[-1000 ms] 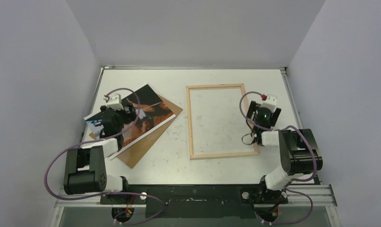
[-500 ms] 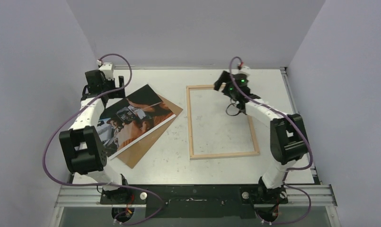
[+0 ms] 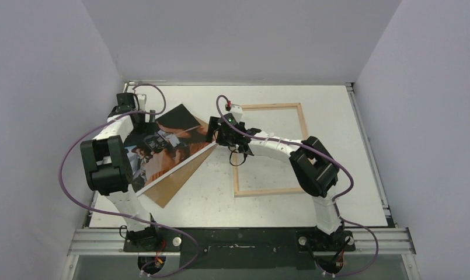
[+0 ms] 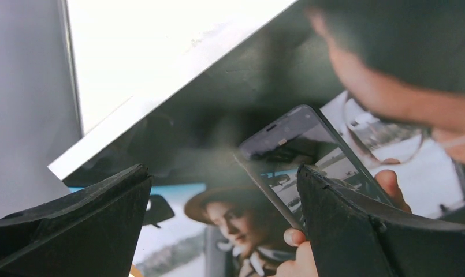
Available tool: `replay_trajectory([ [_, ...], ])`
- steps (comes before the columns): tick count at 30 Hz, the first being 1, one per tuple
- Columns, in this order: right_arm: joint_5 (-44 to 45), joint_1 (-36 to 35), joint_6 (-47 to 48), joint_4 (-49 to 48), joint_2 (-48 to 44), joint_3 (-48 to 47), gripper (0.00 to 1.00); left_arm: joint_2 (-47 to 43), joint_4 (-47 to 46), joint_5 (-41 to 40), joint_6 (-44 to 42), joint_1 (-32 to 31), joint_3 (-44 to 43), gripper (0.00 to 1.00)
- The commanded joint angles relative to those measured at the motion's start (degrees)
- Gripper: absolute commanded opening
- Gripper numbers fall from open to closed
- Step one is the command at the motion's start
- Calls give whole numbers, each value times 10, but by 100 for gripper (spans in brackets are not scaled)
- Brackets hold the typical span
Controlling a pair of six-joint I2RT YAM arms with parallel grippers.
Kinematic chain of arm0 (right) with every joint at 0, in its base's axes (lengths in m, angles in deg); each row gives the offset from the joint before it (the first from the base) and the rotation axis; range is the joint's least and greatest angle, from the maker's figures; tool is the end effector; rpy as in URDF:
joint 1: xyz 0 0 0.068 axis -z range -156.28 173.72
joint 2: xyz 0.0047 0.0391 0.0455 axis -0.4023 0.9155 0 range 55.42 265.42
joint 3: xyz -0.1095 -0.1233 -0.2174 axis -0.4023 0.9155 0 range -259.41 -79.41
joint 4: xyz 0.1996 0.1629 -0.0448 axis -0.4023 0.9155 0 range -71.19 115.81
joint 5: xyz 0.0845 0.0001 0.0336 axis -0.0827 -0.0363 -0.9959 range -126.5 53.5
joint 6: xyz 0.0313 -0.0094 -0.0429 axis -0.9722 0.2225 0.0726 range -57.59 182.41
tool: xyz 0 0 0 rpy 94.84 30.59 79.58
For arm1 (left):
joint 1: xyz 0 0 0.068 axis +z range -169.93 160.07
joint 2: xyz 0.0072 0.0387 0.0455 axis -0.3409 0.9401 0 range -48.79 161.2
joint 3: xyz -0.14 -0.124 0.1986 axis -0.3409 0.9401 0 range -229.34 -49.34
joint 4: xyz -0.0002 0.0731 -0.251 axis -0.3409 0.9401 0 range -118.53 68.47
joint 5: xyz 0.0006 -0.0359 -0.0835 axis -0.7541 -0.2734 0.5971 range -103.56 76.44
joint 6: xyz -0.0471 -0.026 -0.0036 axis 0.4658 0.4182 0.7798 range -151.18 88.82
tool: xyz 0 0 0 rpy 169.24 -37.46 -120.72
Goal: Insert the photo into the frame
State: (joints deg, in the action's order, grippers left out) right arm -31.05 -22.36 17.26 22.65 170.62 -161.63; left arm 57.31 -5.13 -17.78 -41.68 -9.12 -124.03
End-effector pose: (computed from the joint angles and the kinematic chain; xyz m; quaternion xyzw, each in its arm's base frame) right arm 0.3203 0.3278 0.2037 0.0140 0.8934 0.2898 0.3431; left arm 0.3891 0.0769 0.2012 -0.0137 0.9525 0.0903 0.2903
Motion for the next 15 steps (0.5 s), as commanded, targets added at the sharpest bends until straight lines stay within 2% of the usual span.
replay_trajectory([
  [1, 62, -7, -58, 37, 15, -37, 97, -5, -16, -22, -15, -1, -41, 97],
  [6, 91, -20, -95, 82, 46, -63, 97, 21, -8, -41, -23, 2, -93, 97],
  [15, 136, -28, -122, 113, 92, -103, 96, 122, 8, -119, -24, 6, -221, 97],
])
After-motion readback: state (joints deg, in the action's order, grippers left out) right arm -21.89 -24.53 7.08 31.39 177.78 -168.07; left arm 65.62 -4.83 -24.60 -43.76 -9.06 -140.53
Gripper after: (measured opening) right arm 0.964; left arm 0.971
